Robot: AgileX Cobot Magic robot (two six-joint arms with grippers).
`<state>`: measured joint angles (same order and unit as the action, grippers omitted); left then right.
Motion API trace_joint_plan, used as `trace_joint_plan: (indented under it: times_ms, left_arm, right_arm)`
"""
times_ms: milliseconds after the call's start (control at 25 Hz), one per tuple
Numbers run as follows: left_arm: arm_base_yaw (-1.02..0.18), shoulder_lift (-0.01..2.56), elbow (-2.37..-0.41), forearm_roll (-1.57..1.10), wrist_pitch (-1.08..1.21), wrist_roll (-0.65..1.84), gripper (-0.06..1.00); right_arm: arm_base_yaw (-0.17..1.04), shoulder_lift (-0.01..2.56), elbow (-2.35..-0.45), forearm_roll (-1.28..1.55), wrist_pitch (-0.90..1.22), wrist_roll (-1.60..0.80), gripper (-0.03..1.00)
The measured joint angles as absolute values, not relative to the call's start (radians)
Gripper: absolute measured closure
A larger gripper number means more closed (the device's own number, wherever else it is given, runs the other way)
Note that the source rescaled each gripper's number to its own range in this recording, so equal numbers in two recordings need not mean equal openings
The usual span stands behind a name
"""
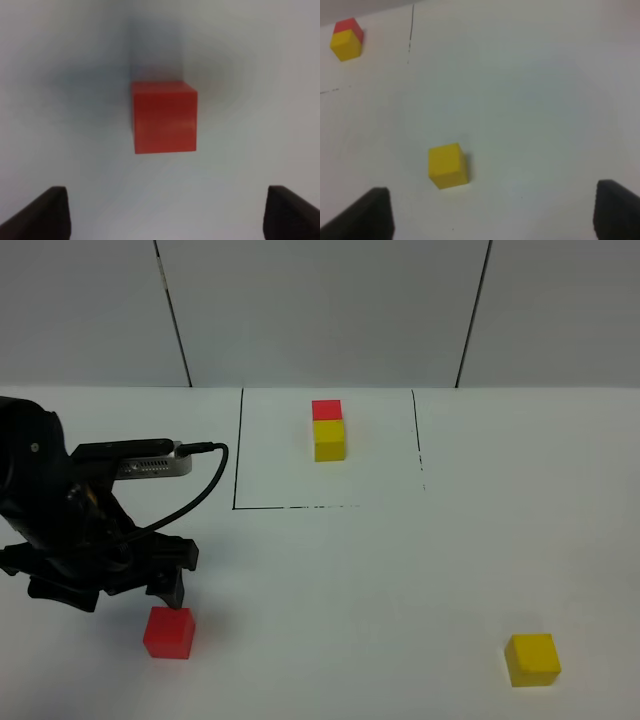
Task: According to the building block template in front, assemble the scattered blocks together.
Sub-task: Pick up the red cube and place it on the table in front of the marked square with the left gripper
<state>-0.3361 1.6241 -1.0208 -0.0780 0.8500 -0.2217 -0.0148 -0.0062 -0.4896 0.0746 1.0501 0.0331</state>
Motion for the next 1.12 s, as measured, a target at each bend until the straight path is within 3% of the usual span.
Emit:
trace_joint_plan:
  times_ms: [360,1120]
  left_arm:
    - [-0.347,1.729,-1.022,-0.037,0.82,-0.278,-0.04]
    - [-0.347,1.943,-1.022,-0.088,0.659,-0.255,-0.02]
  right_arm:
    - [-0.015,-0.006,-0.49,0.075,1.05,0.033,0.34]
    - [-0.015,-0.006,-0.49,0.08,1.05,0.034,0.34]
